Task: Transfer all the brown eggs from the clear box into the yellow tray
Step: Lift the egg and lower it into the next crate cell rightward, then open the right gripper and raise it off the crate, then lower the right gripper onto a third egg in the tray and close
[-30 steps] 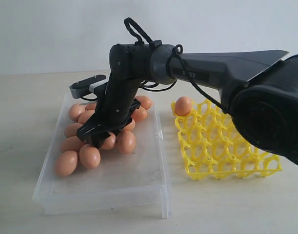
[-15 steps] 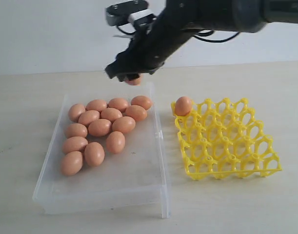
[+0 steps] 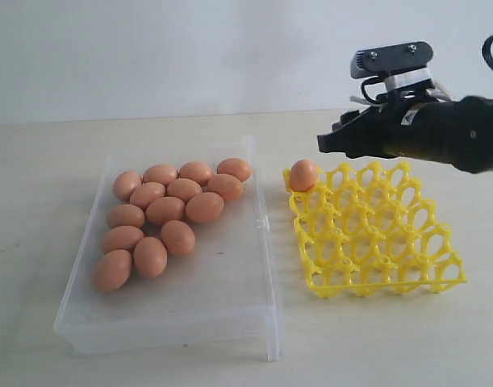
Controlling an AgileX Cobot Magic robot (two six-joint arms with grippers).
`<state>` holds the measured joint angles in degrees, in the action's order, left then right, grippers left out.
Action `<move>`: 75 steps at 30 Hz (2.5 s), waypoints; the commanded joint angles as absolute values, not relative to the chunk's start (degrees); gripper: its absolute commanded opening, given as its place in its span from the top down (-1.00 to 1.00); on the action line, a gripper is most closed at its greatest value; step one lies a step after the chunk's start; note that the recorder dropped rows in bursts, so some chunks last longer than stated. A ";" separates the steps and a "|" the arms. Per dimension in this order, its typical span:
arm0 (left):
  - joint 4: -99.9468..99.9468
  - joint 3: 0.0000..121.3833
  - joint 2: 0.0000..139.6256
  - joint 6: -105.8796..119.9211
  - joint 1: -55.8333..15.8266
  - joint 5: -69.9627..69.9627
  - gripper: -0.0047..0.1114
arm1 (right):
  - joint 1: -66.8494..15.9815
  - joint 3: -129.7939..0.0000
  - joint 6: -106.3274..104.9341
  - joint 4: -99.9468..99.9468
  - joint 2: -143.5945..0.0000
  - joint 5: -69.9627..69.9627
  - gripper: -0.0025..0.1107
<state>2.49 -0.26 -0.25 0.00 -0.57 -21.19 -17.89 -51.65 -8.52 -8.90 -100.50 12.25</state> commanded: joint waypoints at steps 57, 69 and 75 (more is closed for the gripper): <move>2.68 0.00 0.00 0.00 -0.41 -21.00 0.92 | -29.85 -68.80 2.14 11.71 -86.74 -10.60 0.96; 2.68 0.00 0.00 0.00 -0.41 -21.00 0.92 | -37.00 -89.47 -14.79 -15.41 -107.16 -43.57 0.52; 2.68 0.00 0.00 0.00 -0.41 -21.00 0.92 | -38.70 -97.60 -11.69 -15.64 -116.97 -51.07 -0.13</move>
<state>2.49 -0.26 -0.25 0.00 -0.57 -21.19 -37.75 -94.39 -13.56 -15.26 -113.68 -48.54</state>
